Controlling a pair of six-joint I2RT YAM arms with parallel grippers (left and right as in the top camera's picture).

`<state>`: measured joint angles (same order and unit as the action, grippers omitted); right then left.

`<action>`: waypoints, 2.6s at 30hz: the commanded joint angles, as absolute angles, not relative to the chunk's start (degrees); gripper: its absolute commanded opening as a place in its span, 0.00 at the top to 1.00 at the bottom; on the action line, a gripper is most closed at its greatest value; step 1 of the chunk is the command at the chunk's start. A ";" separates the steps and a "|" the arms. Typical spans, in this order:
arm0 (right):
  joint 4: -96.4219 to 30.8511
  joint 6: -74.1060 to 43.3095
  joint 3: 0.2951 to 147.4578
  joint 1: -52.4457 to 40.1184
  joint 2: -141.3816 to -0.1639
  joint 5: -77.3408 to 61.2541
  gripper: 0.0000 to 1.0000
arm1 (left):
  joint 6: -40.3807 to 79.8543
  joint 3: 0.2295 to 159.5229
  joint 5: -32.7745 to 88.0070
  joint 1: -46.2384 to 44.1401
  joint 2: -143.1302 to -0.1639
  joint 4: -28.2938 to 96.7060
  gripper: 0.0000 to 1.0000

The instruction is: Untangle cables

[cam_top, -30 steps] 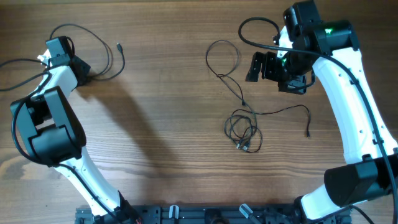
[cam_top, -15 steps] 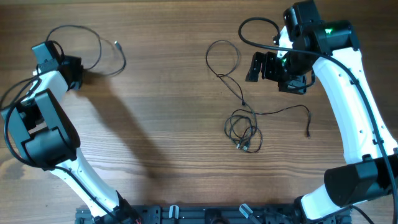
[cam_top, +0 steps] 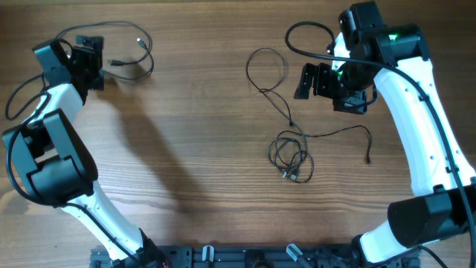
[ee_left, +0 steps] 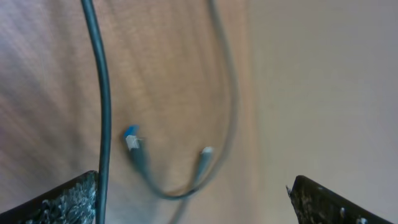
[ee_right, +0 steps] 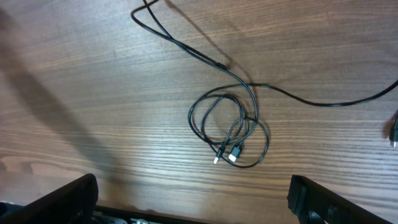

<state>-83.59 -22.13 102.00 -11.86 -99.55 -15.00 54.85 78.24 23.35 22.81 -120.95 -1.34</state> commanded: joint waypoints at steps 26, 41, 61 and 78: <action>-82.11 -21.02 101.65 -14.41 -99.92 -16.64 0.00 | 25.65 78.00 -6.13 10.76 -123.17 19.29 0.96; -82.67 -21.21 101.65 -14.41 -99.92 -16.64 0.00 | 19.70 78.02 8.16 10.79 -133.34 -3.84 0.94; -86.00 -21.06 101.67 -14.17 -97.27 -4.56 0.00 | 30.30 78.67 24.21 -9.23 -89.93 46.22 0.00; -76.38 -6.96 101.65 -3.68 -97.84 -21.15 0.00 | 30.28 77.67 17.91 -17.04 -91.96 53.84 0.00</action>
